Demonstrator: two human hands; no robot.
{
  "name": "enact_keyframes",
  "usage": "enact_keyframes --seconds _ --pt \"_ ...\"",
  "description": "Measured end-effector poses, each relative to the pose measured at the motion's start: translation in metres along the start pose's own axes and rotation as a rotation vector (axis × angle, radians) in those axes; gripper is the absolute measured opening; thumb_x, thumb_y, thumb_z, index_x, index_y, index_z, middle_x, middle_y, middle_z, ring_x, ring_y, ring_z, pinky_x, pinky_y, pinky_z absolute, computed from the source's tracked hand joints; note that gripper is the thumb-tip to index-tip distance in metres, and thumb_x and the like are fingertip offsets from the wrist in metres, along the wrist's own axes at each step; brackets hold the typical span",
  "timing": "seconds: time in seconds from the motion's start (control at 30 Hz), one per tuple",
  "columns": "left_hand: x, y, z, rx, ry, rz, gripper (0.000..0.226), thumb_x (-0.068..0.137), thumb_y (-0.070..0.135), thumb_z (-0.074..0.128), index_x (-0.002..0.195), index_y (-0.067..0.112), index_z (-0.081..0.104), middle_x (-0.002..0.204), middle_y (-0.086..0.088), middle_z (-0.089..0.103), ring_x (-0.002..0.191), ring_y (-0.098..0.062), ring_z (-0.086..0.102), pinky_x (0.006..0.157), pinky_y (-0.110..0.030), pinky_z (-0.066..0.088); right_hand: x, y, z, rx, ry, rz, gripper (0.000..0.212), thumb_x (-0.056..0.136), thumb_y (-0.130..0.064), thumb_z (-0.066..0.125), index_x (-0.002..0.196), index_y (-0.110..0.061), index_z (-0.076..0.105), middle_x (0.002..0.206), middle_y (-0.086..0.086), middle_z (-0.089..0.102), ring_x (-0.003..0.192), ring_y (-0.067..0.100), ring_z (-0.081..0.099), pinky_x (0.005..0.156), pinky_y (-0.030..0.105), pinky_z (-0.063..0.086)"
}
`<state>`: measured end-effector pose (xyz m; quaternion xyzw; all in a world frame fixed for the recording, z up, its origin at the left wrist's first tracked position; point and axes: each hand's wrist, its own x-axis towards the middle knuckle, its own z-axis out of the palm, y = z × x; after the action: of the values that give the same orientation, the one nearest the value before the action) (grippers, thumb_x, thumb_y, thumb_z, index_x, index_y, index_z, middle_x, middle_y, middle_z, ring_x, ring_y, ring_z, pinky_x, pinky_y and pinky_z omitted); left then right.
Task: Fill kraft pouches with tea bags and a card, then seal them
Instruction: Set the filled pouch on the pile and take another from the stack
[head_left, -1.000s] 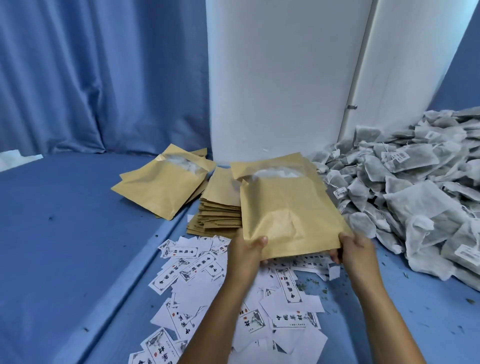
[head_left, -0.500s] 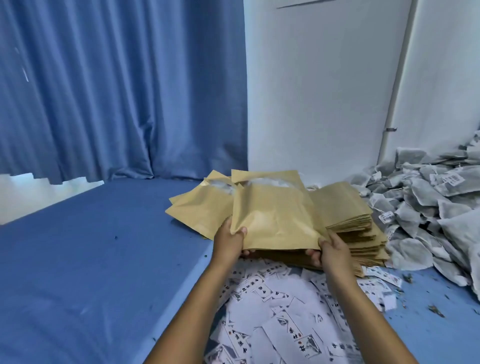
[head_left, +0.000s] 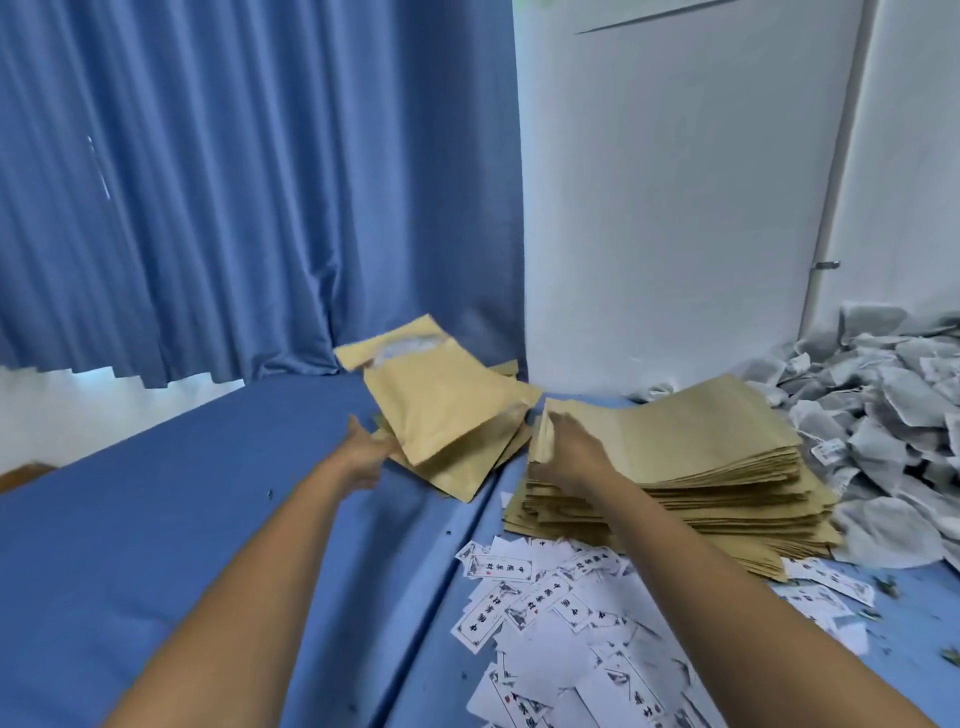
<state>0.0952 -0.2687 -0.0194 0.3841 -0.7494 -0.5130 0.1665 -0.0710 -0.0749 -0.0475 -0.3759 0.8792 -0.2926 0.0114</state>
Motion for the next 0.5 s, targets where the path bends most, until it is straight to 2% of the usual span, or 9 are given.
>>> enact_keyframes --seconds 0.03,0.07,0.1,0.17,0.23,0.33,0.4,0.5 --pt "0.001 -0.007 0.007 0.095 -0.028 0.015 0.067 0.095 0.031 0.054 0.149 0.022 0.016 0.146 0.004 0.031 0.097 -0.028 0.056 0.078 -0.034 0.046 -0.003 0.021 0.002 -0.238 -0.051 0.086 0.078 0.079 -0.039 0.069 0.143 -0.011 0.032 0.146 0.017 0.034 0.135 0.031 0.034 0.109 0.044 0.031" --pt "0.001 -0.012 0.015 0.165 -0.090 0.008 0.050 0.097 0.029 0.051 0.141 0.019 0.031 0.140 0.000 0.040 0.090 -0.026 0.058 0.076 -0.032 0.045 -0.007 0.041 0.004 -0.402 -0.092 0.159 0.088 0.082 -0.047 0.065 0.148 -0.011 0.020 0.155 0.017 0.020 0.143 0.031 0.020 0.116 0.045 0.018" --pt "0.001 -0.017 0.024 0.200 -0.165 -0.010 0.035 0.098 0.026 0.049 0.130 0.016 0.041 0.131 -0.005 0.046 0.083 -0.024 0.059 0.073 -0.031 0.045 -0.014 0.059 0.006 -0.497 -0.114 0.200 0.089 0.083 -0.051 0.062 0.149 -0.011 0.017 0.156 0.016 0.016 0.144 0.030 0.016 0.117 0.046 0.012" --pt "0.000 -0.020 0.044 0.208 -0.286 -0.004 0.017 0.099 0.023 0.046 0.113 0.013 0.046 0.116 -0.008 0.050 0.073 -0.020 0.060 0.066 -0.028 0.045 -0.024 0.083 0.012 -0.603 -0.065 0.180 0.079 0.084 -0.057 0.057 0.143 -0.013 0.030 0.148 0.014 0.035 0.138 0.028 0.032 0.116 0.044 0.016" --pt "-0.004 -0.010 0.065 0.183 -0.354 0.060 0.018 0.100 0.028 0.046 0.110 0.013 0.046 0.110 -0.007 0.052 0.074 -0.018 0.059 0.064 -0.026 0.045 -0.028 0.091 0.013 -0.690 0.031 0.064 0.060 0.085 -0.055 0.053 0.130 -0.016 0.044 0.128 0.006 0.054 0.120 0.023 0.050 0.112 0.039 0.023" --pt "-0.009 0.007 0.090 0.081 -0.407 0.094 0.024 0.098 0.033 0.048 0.107 0.011 0.050 0.103 -0.008 0.055 0.071 -0.019 0.058 0.065 -0.028 0.047 -0.036 0.092 0.005 -0.741 0.087 -0.045 0.028 0.090 -0.026 0.048 0.115 -0.017 0.053 0.110 0.001 0.063 0.103 0.020 0.060 0.110 0.035 0.024" --pt "-0.013 0.013 0.105 0.015 -0.421 0.084 0.034 0.097 0.035 0.051 0.115 0.005 0.049 0.102 -0.011 0.059 0.072 -0.021 0.060 0.065 -0.029 0.051 -0.043 0.089 -0.003 -0.775 0.083 -0.067 0.027 0.087 -0.010 0.043 0.109 -0.017 0.057 0.106 0.001 0.066 0.098 0.020 0.062 0.110 0.033 0.024" --pt "-0.020 0.018 0.125 -0.097 -0.448 0.037 0.038 0.095 0.037 0.055 0.112 0.004 0.048 0.091 -0.013 0.061 0.073 -0.024 0.063 0.073 -0.034 0.056 -0.059 0.082 -0.012 -0.746 0.164 -0.127 0.032 0.085 -0.002 0.040 0.107 -0.017 0.058 0.098 0.001 0.070 0.091 0.021 0.063 0.109 0.031 0.026"
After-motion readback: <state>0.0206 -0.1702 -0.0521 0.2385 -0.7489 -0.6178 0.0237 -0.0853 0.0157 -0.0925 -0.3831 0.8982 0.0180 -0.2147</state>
